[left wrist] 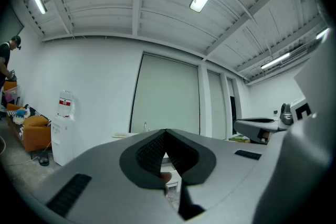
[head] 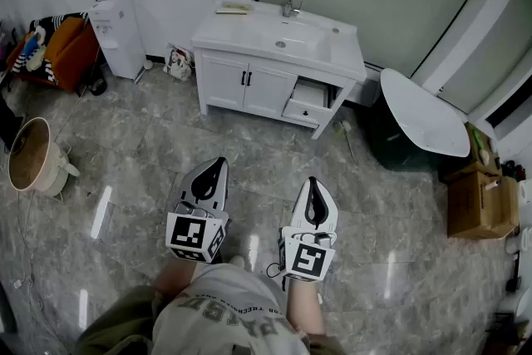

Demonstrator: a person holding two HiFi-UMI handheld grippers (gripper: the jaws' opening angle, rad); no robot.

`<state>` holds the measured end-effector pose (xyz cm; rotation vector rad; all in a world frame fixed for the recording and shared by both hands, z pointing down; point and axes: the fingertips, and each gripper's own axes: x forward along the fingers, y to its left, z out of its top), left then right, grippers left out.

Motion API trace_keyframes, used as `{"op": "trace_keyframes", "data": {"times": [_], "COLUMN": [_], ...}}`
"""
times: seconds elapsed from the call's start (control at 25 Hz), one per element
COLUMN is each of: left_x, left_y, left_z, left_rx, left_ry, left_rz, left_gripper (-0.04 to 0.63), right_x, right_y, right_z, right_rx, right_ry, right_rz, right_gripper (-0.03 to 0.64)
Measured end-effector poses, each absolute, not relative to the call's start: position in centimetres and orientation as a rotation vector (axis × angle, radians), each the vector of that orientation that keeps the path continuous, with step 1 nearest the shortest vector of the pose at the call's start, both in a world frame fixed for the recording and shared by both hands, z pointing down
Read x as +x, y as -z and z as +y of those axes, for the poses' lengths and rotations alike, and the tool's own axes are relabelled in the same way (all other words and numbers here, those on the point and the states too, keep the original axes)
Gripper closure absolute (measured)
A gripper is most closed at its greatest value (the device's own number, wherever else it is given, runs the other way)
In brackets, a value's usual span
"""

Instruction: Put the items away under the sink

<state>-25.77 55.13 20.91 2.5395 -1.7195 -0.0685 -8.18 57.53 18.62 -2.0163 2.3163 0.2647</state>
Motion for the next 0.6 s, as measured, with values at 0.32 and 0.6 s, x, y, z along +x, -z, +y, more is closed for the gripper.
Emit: {"op": "trace_keyframes", "data": {"times": [0.32, 0.6], "left_x": [-25.4, -24.9], "left_y": [-20.7, -20.4], "left_z": [55.1, 54.7], "left_rx": [2.560, 2.564], "left_ry": [0.059, 0.055], "left_rz": [-1.709, -1.711], "left_gripper": [0.586, 0.586], "right_x": [-8.2, -7.8], "right_y": [-18.3, -18.5], "right_z": [57.5, 57.0], "right_rx": [-2.003, -2.002], "right_ry": [-0.274, -0.285], "right_rz": [2.305, 2.333], "right_gripper": [0.618, 0.618]}}
